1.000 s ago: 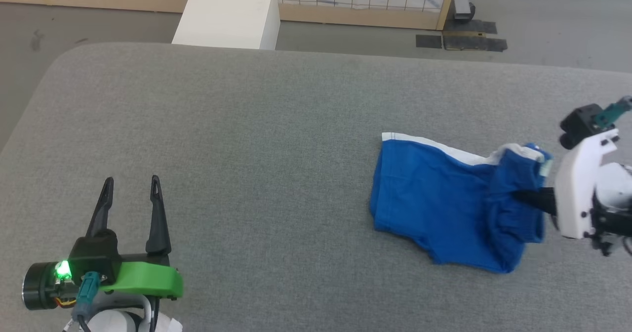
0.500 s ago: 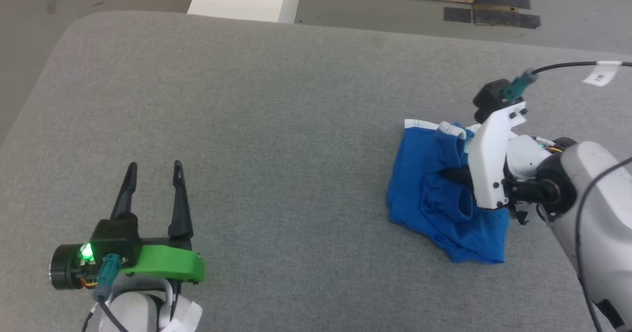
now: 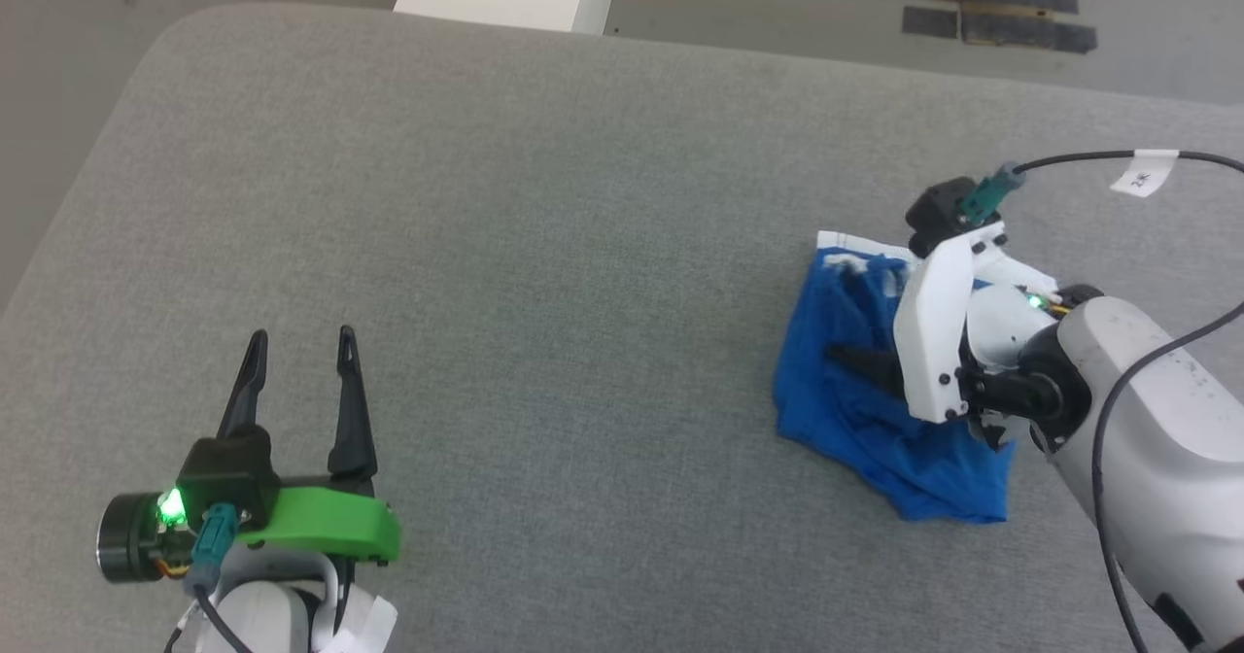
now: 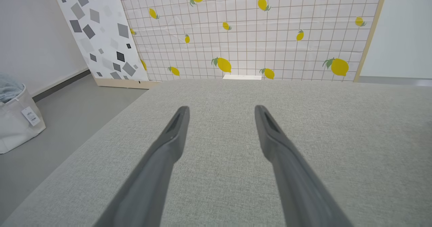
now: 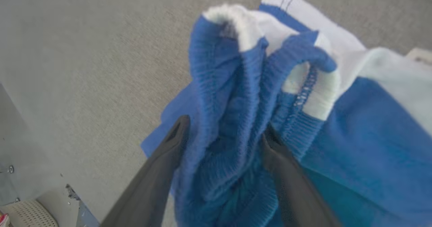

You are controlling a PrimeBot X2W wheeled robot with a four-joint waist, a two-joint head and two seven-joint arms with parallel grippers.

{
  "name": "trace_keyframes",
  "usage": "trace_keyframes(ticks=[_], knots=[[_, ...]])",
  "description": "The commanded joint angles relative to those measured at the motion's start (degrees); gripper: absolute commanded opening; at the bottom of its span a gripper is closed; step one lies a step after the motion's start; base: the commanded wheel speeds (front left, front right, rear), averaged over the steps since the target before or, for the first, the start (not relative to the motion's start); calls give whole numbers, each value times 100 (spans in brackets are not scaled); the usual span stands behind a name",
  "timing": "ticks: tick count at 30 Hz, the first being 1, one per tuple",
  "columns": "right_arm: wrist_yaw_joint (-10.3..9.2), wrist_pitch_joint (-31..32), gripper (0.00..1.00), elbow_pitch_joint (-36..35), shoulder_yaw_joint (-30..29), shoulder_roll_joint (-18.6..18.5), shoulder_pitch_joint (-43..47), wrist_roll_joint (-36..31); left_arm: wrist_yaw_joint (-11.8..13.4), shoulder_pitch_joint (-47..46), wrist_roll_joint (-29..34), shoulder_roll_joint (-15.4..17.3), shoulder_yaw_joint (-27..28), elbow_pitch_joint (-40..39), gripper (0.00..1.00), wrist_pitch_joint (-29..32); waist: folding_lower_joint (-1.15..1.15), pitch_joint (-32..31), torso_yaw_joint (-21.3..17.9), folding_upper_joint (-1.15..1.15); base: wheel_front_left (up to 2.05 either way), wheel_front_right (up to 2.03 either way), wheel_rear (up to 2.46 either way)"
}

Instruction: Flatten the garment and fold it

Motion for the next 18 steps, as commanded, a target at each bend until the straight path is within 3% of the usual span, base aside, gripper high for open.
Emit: trace_keyframes(ticks=[1,10,18], knots=[[-8,-249,100,-225,-6,-135,85,133,31,101,29,-32,35,12,100,-22,0,-231,-207,0,0,0,0],[-8,-2038,100,-1312,-620,-823,603,130,102,448,47,-66,200,-72,100,-22,0,-592,-526,0,0,0,0],[-8,-3662,100,-1574,-1847,-704,1329,-638,146,672,101,-76,307,-229,100,-22,0,-780,-657,0,0,0,0]])
